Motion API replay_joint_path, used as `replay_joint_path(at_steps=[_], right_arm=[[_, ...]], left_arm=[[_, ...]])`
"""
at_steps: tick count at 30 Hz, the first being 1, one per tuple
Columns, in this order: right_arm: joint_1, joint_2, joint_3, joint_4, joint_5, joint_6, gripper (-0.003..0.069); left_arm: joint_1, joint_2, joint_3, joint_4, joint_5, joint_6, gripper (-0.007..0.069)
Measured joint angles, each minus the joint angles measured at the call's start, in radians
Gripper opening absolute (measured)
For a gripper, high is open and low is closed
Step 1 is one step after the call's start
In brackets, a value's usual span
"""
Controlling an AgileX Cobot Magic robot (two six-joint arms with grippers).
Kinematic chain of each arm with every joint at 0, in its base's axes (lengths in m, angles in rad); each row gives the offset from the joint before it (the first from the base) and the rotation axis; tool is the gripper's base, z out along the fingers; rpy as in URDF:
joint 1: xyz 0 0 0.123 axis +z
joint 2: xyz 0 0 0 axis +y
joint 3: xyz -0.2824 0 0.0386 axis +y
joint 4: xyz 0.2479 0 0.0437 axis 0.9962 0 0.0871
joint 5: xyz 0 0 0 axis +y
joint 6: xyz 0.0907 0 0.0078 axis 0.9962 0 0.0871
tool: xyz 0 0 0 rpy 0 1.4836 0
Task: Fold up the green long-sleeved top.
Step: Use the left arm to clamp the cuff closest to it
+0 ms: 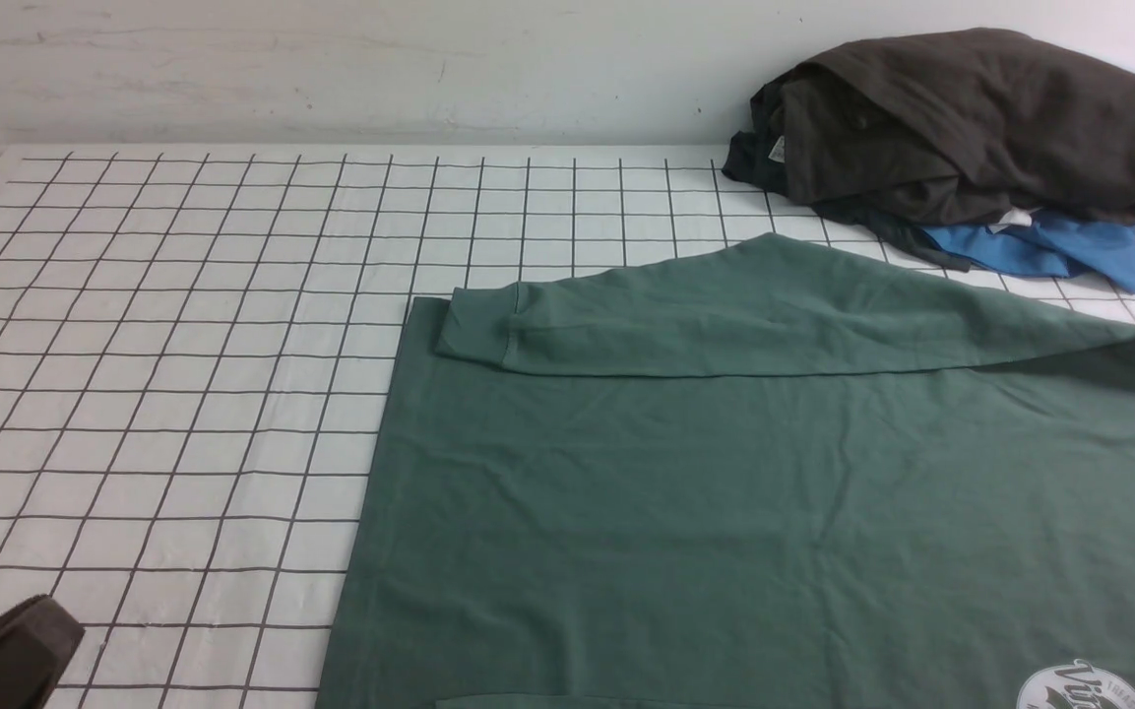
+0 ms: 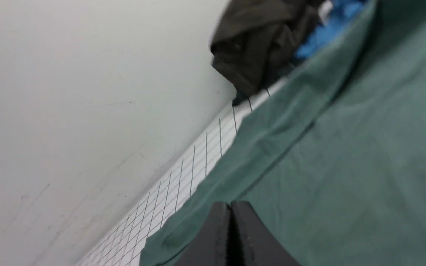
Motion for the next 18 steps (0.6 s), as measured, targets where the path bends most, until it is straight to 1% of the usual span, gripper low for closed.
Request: replay_joint_path(at_steps=[1, 2, 3, 4, 5, 6, 7, 9, 10, 12, 14, 15, 16, 18], right_arm=[[0.0, 0.032, -0.047, -0.026, -0.004, -0.046, -0.0014], [0.0, 0.109, -0.13, -0.085, -0.008, -0.126, -0.0014], [0.0, 0.132, -0.152, -0.092, -0.008, -0.135, -0.0014], [0.0, 0.232, -0.247, -0.154, -0.001, -0.205, -0.0014], [0.0, 0.245, -0.259, -0.171, 0.002, -0.214, -0.0014], [0.001, 0.309, -0.323, -0.213, 0.017, -0.255, -0.0014], [0.01, 0.381, -0.399, -0.262, 0.055, -0.3, -0.0014], [0.05, 0.496, -0.529, -0.343, 0.154, -0.329, -0.0014], [0.073, 0.533, -0.572, -0.363, 0.188, -0.335, -0.0014], [0.147, 0.628, -0.675, -0.424, 0.353, -0.342, -0.0014], [0.201, 0.695, -0.731, -0.452, 0.465, -0.343, -0.0014], [0.237, 0.743, -0.761, -0.466, 0.566, -0.344, -0.0014], [0.259, 0.766, -0.772, -0.473, 0.631, -0.345, -0.0014], [0.306, 0.831, -0.787, -0.48, 0.769, -0.347, -0.0014]], left_arm=[[0.0, 0.045, -0.034, 0.017, 0.036, 0.036, -0.0007], [0.0, 0.15, -0.107, 0.07, 0.131, 0.095, -0.0007], [0.0, 0.163, -0.117, 0.078, 0.143, 0.101, -0.0007], [0.0, 0.273, -0.204, 0.151, 0.247, 0.155, -0.0007], [0.0, 0.287, -0.229, 0.171, 0.275, 0.169, -0.0007], [0.0, 0.359, -0.294, 0.224, 0.349, 0.202, -0.0007], [-0.001, 0.457, -0.374, 0.289, 0.44, 0.239, -0.0007], [-0.023, 0.595, -0.508, 0.404, 0.576, 0.28, -0.0007], [-0.043, 0.629, -0.538, 0.429, 0.608, 0.282, -0.0007], [-0.134, 0.743, -0.624, 0.508, 0.648, 0.274, -0.0007], [-0.226, 0.799, -0.647, 0.544, 0.65, 0.267, -0.0004], [-0.299, 0.845, -0.649, 0.565, 0.65, 0.259, 0.0001], [-0.347, 0.877, -0.649, 0.583, 0.65, 0.249, 0.0008], [-0.457, 0.96, -0.649, 0.633, 0.648, 0.208, 0.0037]])
